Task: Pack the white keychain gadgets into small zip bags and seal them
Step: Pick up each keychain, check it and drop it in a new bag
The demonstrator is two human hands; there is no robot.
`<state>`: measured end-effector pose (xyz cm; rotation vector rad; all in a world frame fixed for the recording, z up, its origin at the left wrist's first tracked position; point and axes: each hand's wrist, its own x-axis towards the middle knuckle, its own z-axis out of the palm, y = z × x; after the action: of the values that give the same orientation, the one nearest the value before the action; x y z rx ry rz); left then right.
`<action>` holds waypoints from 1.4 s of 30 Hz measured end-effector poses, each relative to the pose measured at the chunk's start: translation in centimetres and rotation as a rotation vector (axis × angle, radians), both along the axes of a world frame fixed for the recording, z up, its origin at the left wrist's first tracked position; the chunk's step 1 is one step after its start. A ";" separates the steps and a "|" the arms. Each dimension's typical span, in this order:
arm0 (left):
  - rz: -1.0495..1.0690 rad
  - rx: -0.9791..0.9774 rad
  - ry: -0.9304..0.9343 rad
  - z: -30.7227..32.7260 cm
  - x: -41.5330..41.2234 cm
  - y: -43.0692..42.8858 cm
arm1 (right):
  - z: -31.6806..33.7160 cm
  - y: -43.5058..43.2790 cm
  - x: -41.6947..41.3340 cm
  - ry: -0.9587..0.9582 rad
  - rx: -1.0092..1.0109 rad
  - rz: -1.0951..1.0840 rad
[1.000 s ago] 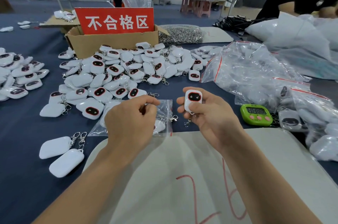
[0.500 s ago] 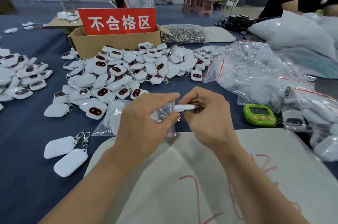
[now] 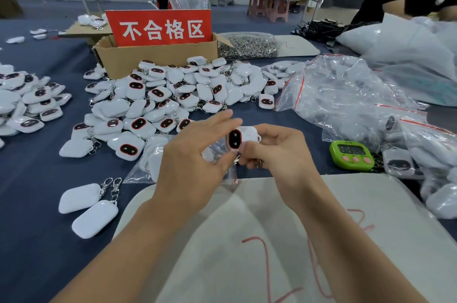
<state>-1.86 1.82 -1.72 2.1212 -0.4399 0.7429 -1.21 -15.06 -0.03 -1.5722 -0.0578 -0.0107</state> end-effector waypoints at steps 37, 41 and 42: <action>0.282 0.030 -0.051 0.2 -0.5 -0.5 | -0.6 1.5 0.7 -0.176 -0.351 -0.031; 0.249 0.259 0.137 -0.3 -0.1 -0.9 | -1.5 -1.3 2.8 0.026 -0.307 -0.478; 0.252 0.364 0.184 -0.5 0.0 -1.0 | -1.9 -1.5 3.1 0.050 -0.364 -0.506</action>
<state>-1.88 0.80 -2.24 2.5962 -0.2215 0.6336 1.92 -16.55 -1.91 -1.9121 0.3980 -0.3754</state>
